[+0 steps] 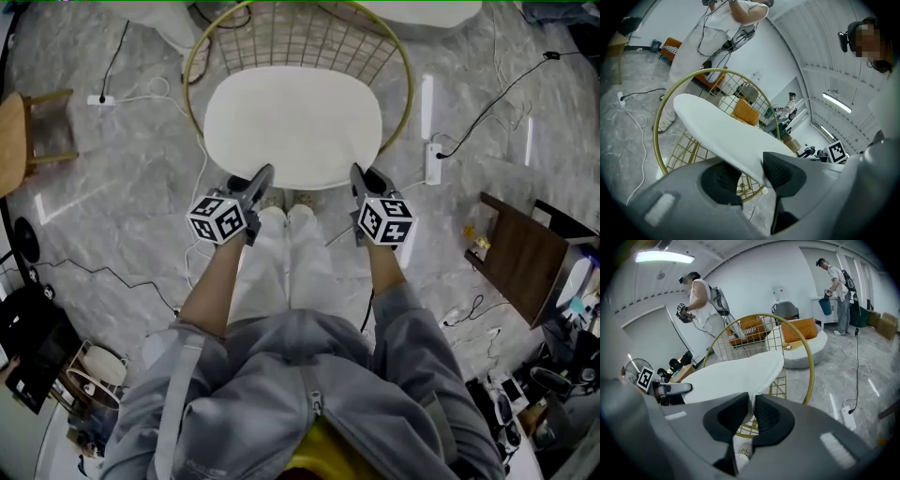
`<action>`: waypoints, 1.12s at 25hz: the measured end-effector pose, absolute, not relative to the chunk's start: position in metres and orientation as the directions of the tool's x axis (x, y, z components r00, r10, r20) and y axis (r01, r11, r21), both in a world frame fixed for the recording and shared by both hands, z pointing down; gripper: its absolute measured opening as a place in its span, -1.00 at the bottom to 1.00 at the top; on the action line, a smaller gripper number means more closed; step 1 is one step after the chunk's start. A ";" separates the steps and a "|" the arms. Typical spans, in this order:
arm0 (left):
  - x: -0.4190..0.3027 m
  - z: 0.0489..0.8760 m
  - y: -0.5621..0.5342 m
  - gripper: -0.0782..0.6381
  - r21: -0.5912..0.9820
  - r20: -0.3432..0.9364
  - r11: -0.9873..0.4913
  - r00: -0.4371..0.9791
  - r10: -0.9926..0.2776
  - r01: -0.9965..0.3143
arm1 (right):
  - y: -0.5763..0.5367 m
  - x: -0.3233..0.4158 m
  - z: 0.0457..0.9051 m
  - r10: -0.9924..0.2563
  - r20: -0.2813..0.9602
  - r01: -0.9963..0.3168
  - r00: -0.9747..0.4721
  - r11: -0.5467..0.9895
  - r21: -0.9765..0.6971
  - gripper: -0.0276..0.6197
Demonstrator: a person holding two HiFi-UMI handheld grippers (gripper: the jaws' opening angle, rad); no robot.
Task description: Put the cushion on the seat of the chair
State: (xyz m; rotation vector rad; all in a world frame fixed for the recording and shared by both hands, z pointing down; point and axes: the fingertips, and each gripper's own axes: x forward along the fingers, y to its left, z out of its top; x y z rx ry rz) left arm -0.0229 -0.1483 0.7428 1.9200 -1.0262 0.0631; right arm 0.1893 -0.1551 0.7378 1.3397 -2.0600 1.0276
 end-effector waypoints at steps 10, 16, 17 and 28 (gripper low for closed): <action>-0.027 0.778 -0.150 -0.36 0.697 0.491 -0.167 0.634 -0.598 -0.697 | -0.160 0.183 0.773 -0.502 0.781 -0.928 -0.373 0.227 -0.297 -0.80; -0.026 0.791 -0.159 -0.32 0.676 0.550 -0.110 0.598 -0.583 -0.729 | -0.170 0.196 0.785 -0.505 0.810 -0.954 -0.298 0.144 -0.262 -0.68; -0.028 0.801 -0.157 -0.25 0.659 0.600 -0.060 0.572 -0.559 -0.750 | -0.170 0.201 0.792 -0.488 0.830 -0.962 -0.269 0.098 -0.254 -0.47; -0.032 0.851 -0.081 0.52 0.617 0.778 0.214 0.547 -0.309 -0.758 | -0.118 0.188 0.820 -0.297 0.924 -0.968 -0.241 0.002 -0.252 0.60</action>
